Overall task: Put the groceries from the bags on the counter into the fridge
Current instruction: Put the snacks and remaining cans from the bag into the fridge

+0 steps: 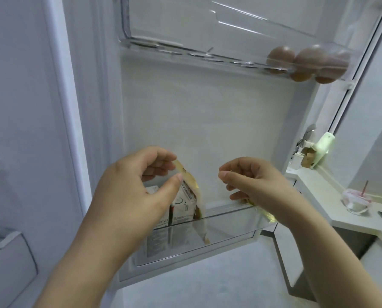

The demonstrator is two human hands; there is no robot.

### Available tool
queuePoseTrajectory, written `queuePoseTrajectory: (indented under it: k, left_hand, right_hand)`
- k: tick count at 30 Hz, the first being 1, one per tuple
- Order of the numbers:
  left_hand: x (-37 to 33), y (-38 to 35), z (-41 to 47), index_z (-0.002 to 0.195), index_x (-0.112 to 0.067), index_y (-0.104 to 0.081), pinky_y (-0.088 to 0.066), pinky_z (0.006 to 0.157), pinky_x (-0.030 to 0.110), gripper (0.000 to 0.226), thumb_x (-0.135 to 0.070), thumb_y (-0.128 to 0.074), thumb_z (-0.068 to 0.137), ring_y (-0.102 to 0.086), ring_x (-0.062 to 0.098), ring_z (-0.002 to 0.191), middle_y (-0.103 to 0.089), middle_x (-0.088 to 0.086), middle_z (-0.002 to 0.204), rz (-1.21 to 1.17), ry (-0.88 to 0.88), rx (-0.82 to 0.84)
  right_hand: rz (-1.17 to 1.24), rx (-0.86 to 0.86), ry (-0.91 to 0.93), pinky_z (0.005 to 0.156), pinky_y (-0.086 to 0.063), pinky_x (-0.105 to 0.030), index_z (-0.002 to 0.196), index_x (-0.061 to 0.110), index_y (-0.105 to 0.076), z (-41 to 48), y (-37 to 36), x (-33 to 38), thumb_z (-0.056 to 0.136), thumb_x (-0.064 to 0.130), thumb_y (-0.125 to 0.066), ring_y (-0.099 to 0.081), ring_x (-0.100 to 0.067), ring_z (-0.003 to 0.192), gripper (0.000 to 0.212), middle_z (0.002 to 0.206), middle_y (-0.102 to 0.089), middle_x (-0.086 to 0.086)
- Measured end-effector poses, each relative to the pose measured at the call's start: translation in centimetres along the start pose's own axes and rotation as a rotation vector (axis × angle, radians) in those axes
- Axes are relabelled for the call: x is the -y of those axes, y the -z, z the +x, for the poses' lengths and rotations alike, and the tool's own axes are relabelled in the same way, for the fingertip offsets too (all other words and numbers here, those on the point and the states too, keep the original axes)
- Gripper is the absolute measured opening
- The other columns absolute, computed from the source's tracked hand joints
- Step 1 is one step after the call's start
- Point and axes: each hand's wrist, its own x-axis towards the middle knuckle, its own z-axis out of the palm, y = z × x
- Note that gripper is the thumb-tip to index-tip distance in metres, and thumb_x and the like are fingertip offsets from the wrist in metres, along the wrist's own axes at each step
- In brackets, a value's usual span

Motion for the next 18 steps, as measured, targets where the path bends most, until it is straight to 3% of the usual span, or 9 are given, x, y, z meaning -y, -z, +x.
queuePoseTrajectory:
  k: [3,6,9,12,18]
  left_hand:
    - [-1.5,-1.3,-0.5,0.091,-0.032,-0.068,-0.047,0.079,0.006,0.018,-0.027,-0.074,0.075,-0.064,-0.007,0.085,-0.069,-0.022,0.085,-0.003,-0.050,0.043]
    - [-2.9,-3.0,-1.2,0.091,-0.030,-0.068,-0.051,0.080,0.014,0.017,-0.024,-0.075,0.076,-0.065,-0.005,0.085,-0.070,-0.019,0.084,-0.003,-0.094,0.082]
    - [-4.3,-5.5,-1.8,0.090,-0.030,-0.068,-0.051,0.082,0.019,0.016,-0.025,-0.075,0.077,-0.065,-0.004,0.085,-0.070,-0.019,0.084,-0.019,-0.125,0.112]
    - [-6.3,-8.7,-2.4,0.091,-0.032,-0.067,-0.048,0.079,0.014,0.016,-0.031,-0.072,0.076,-0.064,-0.006,0.087,-0.069,-0.021,0.084,-0.023,-0.146,0.170]
    - [-9.8,-17.2,-5.3,0.096,-0.030,-0.067,-0.055,0.081,0.024,0.018,-0.031,-0.073,0.078,-0.064,-0.002,0.087,-0.068,-0.019,0.087,-0.069,-0.223,0.375]
  right_hand:
    - [-0.110,-0.091,0.058,0.075,-0.060,-0.039,0.092,0.023,-0.070,-1.9,2.0,-0.6,0.083,0.028,-0.071,-0.068,-0.016,0.072,0.011,0.079,-0.069,0.000]
    - [-0.214,-0.154,0.128,0.075,-0.057,-0.042,0.092,0.024,-0.070,-4.0,4.2,-1.0,0.081,0.027,-0.072,-0.066,-0.014,0.071,0.012,0.078,-0.070,0.003]
    - [-0.327,-0.194,0.161,0.070,-0.056,-0.030,0.095,0.027,-0.069,-6.3,7.2,-1.8,0.081,0.030,-0.072,-0.064,-0.004,0.073,0.014,0.080,-0.069,0.006]
    - [-0.464,-0.246,0.138,0.071,-0.054,-0.019,0.101,0.031,-0.065,-9.2,10.7,-3.0,0.081,0.038,-0.067,-0.060,0.003,0.083,0.021,0.086,-0.065,0.014]
    - [-0.711,-0.360,-0.031,0.081,-0.053,-0.024,0.110,0.034,-0.060,-16.3,17.2,-6.8,0.084,0.041,-0.063,-0.058,0.002,0.088,0.027,0.092,-0.059,0.020]
